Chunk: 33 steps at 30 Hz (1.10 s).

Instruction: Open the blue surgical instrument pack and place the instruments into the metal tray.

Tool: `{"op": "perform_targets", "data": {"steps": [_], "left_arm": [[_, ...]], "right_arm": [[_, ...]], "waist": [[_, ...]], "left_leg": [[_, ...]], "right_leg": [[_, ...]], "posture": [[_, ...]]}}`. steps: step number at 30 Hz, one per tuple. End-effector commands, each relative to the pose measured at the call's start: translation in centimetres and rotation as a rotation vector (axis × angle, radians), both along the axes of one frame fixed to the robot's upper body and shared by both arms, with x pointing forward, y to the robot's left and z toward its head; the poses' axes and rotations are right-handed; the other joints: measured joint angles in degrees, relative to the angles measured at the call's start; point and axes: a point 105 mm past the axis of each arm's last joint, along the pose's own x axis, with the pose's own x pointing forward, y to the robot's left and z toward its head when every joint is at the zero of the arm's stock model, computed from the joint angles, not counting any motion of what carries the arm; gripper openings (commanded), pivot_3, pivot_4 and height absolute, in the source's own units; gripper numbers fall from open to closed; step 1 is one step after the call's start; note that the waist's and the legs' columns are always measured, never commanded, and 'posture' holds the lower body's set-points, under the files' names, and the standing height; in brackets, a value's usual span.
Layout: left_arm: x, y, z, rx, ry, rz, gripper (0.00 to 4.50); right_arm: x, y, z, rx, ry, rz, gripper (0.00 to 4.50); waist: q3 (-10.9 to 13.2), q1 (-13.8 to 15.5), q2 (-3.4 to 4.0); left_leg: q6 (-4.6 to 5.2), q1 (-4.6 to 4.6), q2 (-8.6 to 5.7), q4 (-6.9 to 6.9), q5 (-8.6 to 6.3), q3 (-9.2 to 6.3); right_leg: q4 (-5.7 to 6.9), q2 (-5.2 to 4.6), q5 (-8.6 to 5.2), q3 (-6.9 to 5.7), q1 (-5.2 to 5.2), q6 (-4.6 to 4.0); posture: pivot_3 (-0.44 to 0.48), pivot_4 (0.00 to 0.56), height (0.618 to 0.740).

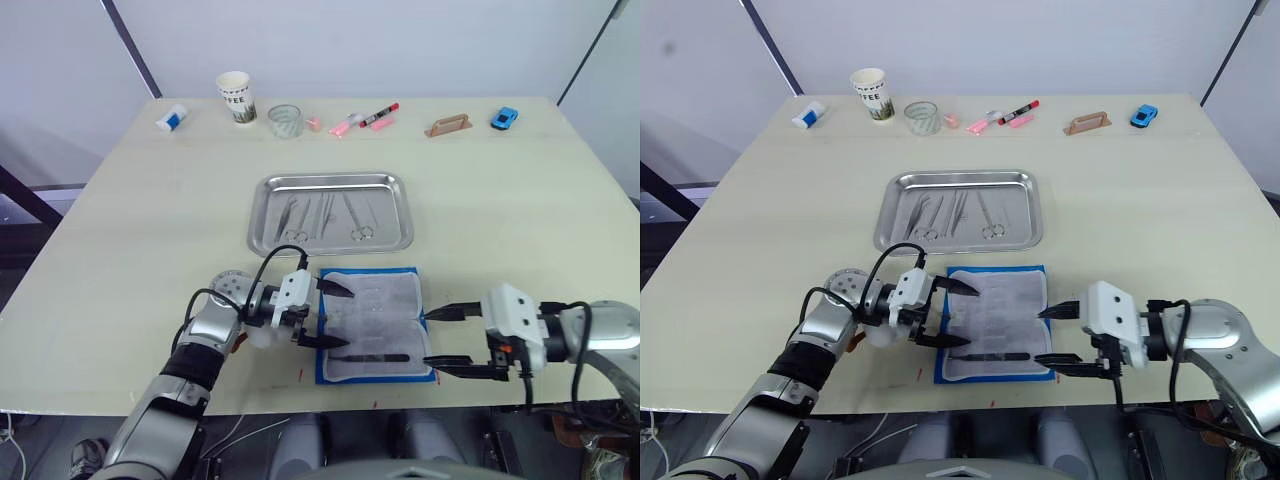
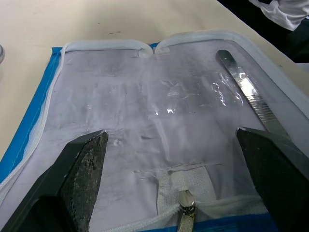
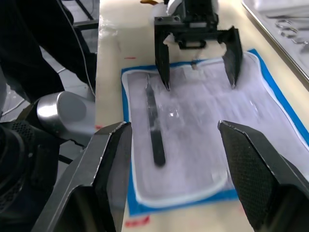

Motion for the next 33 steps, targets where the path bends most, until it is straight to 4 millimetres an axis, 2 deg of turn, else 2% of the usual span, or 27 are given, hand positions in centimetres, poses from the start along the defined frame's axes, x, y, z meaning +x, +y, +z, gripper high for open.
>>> {"op": "perform_targets", "data": {"steps": [1,11,22,33], "left_arm": [[-1.5,1.4,-2.6,0.082,0.124,0.003,4.5],[-1.6,1.7,-2.6,0.093,0.126,0.01,4.5],[-1.7,1.8,-2.5,0.095,0.124,0.009,4.5],[-1.6,1.8,-2.4,0.1,0.122,0.011,4.5]], "right_arm": [[0.1,0.5,-1.2,-0.032,-0.013,0.022,2.36],[0.8,1.6,-4.2,-0.078,-0.027,0.023,2.36],[1.4,2.7,-5.5,-0.098,-0.03,0.02,2.36],[0.8,3.0,-6.7,-0.094,-0.045,0.039,2.36]], "waist": [[0.02,0.04,-0.03],[0.05,-0.12,-0.12],[0.04,-0.15,-0.12],[0.03,-0.13,-0.15]], "left_leg": [[0.0,0.0,0.0,0.0,0.0,0.01],[0.0,0.04,0.02,-0.01,0.0,0.05],[0.0,0.07,0.03,-0.01,0.0,0.1],[0.0,0.09,0.03,-0.01,0.0,0.15]], "right_leg": [[-0.01,0.0,0.0,0.0,0.0,0.0],[0.05,0.06,-0.01,0.04,-0.02,-0.01],[0.09,0.08,0.0,0.09,-0.04,-0.02],[0.11,0.08,0.0,0.12,-0.03,-0.01]], "posture": [[0.0,0.15,0.74],[0.0,0.15,0.74],[0.0,0.15,0.74],[0.0,0.15,0.74]]}}
